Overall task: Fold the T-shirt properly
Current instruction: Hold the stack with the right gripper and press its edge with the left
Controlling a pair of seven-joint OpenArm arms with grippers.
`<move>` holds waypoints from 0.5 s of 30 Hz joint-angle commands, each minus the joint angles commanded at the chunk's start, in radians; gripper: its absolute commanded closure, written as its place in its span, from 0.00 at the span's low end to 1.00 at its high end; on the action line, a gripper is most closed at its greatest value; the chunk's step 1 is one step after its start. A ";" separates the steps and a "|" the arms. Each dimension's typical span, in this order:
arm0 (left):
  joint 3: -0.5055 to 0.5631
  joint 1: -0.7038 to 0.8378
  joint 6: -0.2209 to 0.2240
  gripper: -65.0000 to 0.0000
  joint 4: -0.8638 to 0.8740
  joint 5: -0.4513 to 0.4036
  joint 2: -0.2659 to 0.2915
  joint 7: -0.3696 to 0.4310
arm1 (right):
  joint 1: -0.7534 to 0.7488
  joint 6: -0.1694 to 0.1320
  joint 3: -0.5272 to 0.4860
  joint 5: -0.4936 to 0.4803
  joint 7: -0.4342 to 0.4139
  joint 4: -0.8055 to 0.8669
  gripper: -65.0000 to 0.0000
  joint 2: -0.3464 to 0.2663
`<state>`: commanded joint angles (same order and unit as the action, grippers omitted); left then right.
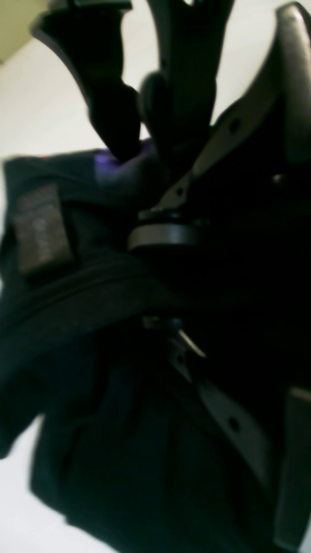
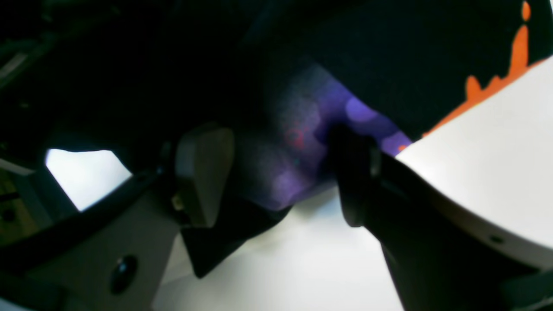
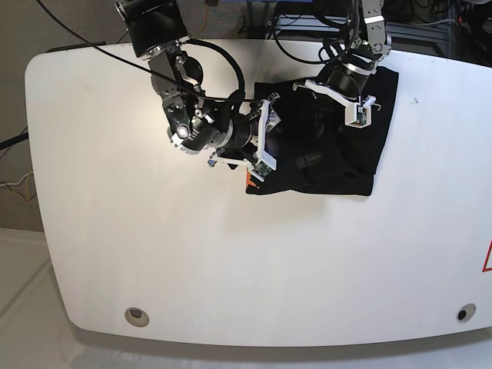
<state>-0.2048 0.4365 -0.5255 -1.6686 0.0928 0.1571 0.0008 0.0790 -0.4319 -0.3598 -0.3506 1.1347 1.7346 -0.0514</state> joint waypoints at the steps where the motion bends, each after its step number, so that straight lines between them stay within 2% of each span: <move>1: -0.002 0.000 -0.008 0.86 -0.015 0.000 0.000 0.000 | -0.003 0.000 0.000 0.000 0.000 0.011 0.42 0.000; 4: -0.002 0.009 -0.009 0.95 -0.055 -0.002 0.000 -0.018 | -0.009 0.000 0.000 0.000 0.000 0.031 0.42 0.000; 15: -0.005 0.015 -0.014 0.96 -0.167 0.000 0.000 -0.097 | -0.011 0.002 0.000 0.002 0.000 0.035 0.42 0.000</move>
<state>-0.2094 0.4519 -0.5393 -1.8359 0.0928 0.1571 -0.0959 0.0683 -0.4304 -0.3598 -0.3491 1.1347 1.7699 -0.0514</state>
